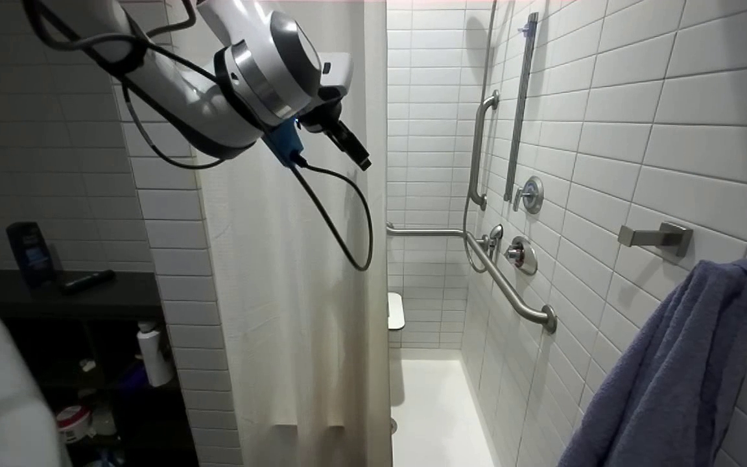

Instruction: Move the shower curtain to the left

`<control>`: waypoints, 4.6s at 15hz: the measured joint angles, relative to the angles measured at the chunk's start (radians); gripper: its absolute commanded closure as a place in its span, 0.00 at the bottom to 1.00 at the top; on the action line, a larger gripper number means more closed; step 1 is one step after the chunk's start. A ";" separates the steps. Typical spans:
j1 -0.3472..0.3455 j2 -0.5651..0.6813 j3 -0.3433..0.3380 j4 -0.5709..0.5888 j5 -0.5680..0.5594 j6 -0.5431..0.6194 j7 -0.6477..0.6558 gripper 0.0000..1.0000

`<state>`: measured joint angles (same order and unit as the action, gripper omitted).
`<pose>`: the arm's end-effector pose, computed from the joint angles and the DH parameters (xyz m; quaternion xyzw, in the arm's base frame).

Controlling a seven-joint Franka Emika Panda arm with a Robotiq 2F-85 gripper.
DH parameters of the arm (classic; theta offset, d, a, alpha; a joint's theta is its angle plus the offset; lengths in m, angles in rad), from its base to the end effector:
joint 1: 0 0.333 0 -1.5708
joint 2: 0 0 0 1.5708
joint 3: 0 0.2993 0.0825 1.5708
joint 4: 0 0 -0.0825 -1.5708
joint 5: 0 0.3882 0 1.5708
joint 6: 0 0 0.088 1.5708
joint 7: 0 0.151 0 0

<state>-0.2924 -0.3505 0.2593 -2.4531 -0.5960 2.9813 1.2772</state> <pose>0.5213 0.0223 0.4695 -0.8378 0.3231 -0.4360 0.0599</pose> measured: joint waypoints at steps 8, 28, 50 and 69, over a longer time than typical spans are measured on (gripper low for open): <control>-0.117 -0.049 0.105 0.007 -0.135 0.001 0.069 0.00; -0.281 -0.097 0.223 0.086 -0.480 -0.001 0.051 0.00; -0.495 0.297 0.166 0.372 -0.488 0.130 -0.062 0.00; -0.473 0.282 0.187 0.354 -0.497 0.146 -0.073 0.00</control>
<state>-0.7657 -0.0687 0.4461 -2.0991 -1.0933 3.1270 1.2039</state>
